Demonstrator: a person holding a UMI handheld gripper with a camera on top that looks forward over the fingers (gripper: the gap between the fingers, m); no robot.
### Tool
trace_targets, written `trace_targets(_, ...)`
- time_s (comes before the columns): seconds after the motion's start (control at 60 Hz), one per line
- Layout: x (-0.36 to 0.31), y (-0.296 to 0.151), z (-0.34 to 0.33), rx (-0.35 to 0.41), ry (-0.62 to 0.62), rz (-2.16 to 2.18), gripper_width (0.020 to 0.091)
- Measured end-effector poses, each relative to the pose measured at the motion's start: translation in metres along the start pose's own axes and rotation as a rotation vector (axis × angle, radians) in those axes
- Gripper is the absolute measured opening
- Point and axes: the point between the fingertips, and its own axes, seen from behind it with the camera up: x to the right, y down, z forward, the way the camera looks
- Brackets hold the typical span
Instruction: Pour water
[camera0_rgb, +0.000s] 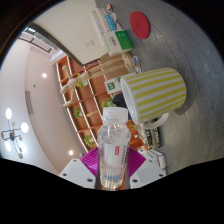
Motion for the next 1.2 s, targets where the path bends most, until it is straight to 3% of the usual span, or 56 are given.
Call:
trace_targets(0.35,0.004,0.005,0.000,-0.019,0.040,-0.113,0.0373)
trace_targets(0.467,-0.019,0.014,-0.005,-0.047,0.058,-0.458,0.0373)
trace_targets(0.6,-0.044,-0.003,-0.013,-0.043,0.195,-1.032,0.0372)
trace_targets(0.7,-0.062,-0.036,-0.025,0.024,0.331,-1.389,0.0372)
trace_targets(0.9,-0.093,-0.121,-0.050,0.240,0.528,-1.789,0.0371)
trace_targets(1.033,-0.089,-0.186,-0.057,0.339,0.601,-1.870,0.0372)
trace_targets(1.2,-0.087,-0.243,-0.060,0.397,0.632,-1.910,0.0372)
